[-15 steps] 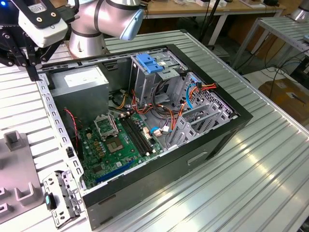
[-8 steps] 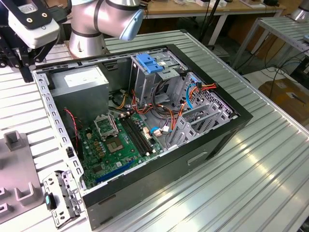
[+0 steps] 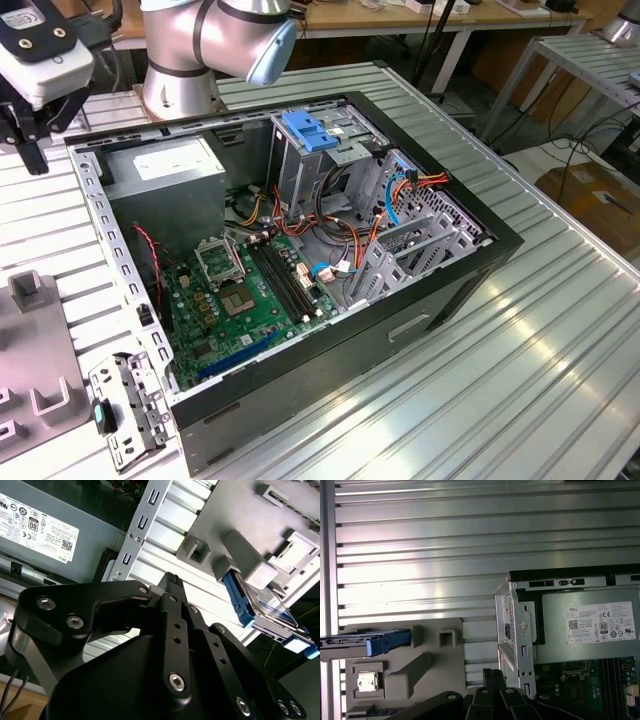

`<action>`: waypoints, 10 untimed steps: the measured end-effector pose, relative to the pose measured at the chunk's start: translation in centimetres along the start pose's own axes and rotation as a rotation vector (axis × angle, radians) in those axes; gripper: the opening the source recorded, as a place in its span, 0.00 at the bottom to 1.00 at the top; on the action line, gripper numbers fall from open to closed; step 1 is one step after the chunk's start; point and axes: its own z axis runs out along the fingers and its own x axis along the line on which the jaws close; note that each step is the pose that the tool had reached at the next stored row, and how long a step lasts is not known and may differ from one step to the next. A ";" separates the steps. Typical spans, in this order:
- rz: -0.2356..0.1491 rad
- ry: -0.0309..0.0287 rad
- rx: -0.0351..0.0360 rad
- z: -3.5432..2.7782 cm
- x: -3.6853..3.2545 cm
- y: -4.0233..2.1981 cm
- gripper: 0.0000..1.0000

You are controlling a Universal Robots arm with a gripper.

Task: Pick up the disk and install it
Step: 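Reach for the disk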

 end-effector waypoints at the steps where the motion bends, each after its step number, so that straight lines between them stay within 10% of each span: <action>1: 0.000 0.0001 0.0001 -0.01 0.25 -0.02 0.11; 10: 0.000 0.0000 0.0001 -0.04 1.89 -0.14 0.11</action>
